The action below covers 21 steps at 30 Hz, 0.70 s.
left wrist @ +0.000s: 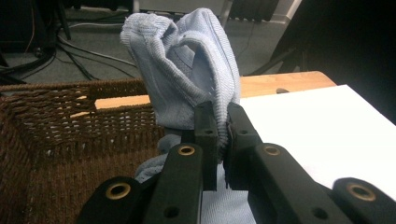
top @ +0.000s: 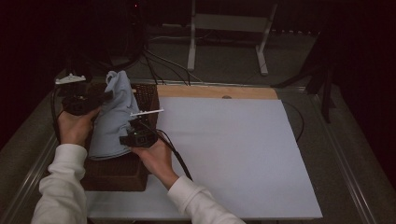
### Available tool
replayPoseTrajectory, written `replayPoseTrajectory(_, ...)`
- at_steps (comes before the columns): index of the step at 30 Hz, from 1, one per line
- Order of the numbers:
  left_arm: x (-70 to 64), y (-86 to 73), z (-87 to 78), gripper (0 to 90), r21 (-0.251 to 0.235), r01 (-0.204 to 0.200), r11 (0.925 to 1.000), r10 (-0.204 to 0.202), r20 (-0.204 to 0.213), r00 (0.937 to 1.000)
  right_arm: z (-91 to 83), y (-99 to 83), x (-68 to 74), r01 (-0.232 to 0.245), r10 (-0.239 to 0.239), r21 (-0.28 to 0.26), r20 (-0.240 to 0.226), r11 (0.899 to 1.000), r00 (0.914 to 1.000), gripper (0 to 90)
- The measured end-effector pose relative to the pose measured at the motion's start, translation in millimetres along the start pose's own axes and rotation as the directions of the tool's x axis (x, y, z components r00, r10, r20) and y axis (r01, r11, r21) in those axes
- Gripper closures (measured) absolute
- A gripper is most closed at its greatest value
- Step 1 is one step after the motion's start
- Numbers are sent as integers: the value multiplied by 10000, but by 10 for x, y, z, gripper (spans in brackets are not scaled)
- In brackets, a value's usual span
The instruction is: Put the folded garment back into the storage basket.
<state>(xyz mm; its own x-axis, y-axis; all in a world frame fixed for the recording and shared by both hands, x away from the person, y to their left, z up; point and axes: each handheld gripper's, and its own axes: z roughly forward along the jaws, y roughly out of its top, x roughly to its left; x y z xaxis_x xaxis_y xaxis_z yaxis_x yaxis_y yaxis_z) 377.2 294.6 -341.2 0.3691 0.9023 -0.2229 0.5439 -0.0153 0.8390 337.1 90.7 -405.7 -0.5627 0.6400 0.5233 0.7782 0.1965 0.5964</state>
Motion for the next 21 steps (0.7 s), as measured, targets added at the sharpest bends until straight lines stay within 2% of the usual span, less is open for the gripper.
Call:
replayPoseTrajectory(8,46,-28,-12,864,87,46,10000,-45,-59,10000,86,-13,21,-33,32,202,66,9998,10000,797)
replayPoseTrajectory(21,100,-68,-22,864,235,102,9997,-100,-102,9999,196,-38,94,177,-183,515,101,9985,9998,794)
